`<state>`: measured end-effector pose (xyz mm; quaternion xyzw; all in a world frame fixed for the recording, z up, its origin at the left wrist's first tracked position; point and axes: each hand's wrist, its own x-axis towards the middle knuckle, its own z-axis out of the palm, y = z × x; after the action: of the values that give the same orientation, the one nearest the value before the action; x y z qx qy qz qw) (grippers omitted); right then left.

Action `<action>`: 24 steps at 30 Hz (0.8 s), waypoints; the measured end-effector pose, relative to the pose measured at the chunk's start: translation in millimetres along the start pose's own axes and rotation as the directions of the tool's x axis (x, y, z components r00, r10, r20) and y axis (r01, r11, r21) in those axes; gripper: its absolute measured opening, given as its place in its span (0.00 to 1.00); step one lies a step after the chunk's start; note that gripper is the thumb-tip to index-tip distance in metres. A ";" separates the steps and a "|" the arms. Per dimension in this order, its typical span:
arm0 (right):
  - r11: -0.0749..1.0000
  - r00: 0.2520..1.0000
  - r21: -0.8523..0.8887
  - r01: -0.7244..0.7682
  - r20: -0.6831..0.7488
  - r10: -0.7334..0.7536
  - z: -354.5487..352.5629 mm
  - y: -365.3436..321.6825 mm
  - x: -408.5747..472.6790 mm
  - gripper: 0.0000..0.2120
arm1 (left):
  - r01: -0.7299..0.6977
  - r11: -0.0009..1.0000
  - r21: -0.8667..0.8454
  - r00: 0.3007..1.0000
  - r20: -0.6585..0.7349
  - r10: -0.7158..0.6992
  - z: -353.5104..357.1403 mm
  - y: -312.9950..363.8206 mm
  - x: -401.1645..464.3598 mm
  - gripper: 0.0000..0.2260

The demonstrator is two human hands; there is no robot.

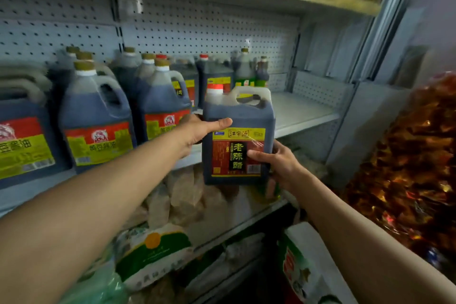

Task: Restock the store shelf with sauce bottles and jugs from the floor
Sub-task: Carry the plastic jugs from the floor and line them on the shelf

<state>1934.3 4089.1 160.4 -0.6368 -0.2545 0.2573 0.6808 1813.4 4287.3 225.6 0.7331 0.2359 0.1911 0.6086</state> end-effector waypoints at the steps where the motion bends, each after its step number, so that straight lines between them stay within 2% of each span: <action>1: 1.000 1.000 -0.001 0.009 0.022 -0.009 -6.3 -3.0 18.6 0.22 | -0.005 1.000 -0.011 1.000 -0.026 0.005 4.4 4.5 11.7 0.43; 4: 1.000 0.992 0.016 0.026 0.122 -0.027 -21.2 -4.9 77.5 0.25 | -0.049 0.999 -0.014 0.990 -0.133 0.046 14.5 15.2 42.3 0.32; 6: 0.999 0.986 0.003 0.042 0.164 -0.042 -25.4 -5.0 114.4 0.29 | -0.057 0.998 -0.015 0.979 -0.197 0.053 15.7 16.2 63.0 0.28; 8: 0.997 0.978 -0.020 0.070 0.197 -0.065 -27.0 -2.3 147.1 0.29 | -0.045 0.999 -0.007 0.966 -0.255 0.041 16.8 12.4 82.9 0.22; 9: 0.996 0.973 -0.028 0.082 0.220 -0.074 -28.4 0.5 162.0 0.29 | -0.042 0.999 -0.003 0.960 -0.276 0.040 18.4 9.8 92.1 0.22; 12: 0.993 0.954 -0.053 0.106 0.286 -0.087 -33.9 12.4 203.1 0.31 | -0.026 1.000 -0.002 0.943 -0.331 0.024 27.1 -1.9 118.3 0.29; 15: 0.992 0.944 -0.051 0.114 0.316 -0.092 -36.7 19.0 238.9 0.34 | -0.025 0.999 -0.035 0.906 -0.424 0.008 33.3 -8.5 140.9 0.25; 19: 0.988 0.918 -0.092 0.125 0.389 -0.080 -24.4 18.3 278.5 0.40 | -0.064 0.993 -0.096 0.849 -0.528 0.003 35.2 -10.7 163.9 0.29; 22: 0.988 0.900 -0.092 0.128 0.428 -0.077 -10.8 19.3 301.3 0.41 | -0.081 0.991 -0.106 0.759 -0.651 -0.008 38.7 -12.5 178.4 0.34; 24: 0.986 0.891 -0.097 0.137 0.447 -0.080 -2.6 19.5 312.3 0.41 | -0.065 0.995 -0.073 0.680 -0.733 -0.010 41.9 -11.6 185.5 0.31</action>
<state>2166.0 4298.9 146.6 -0.5882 -0.4530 0.3398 0.5773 1987.1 4362.7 205.1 0.5698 0.4392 0.4882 0.4941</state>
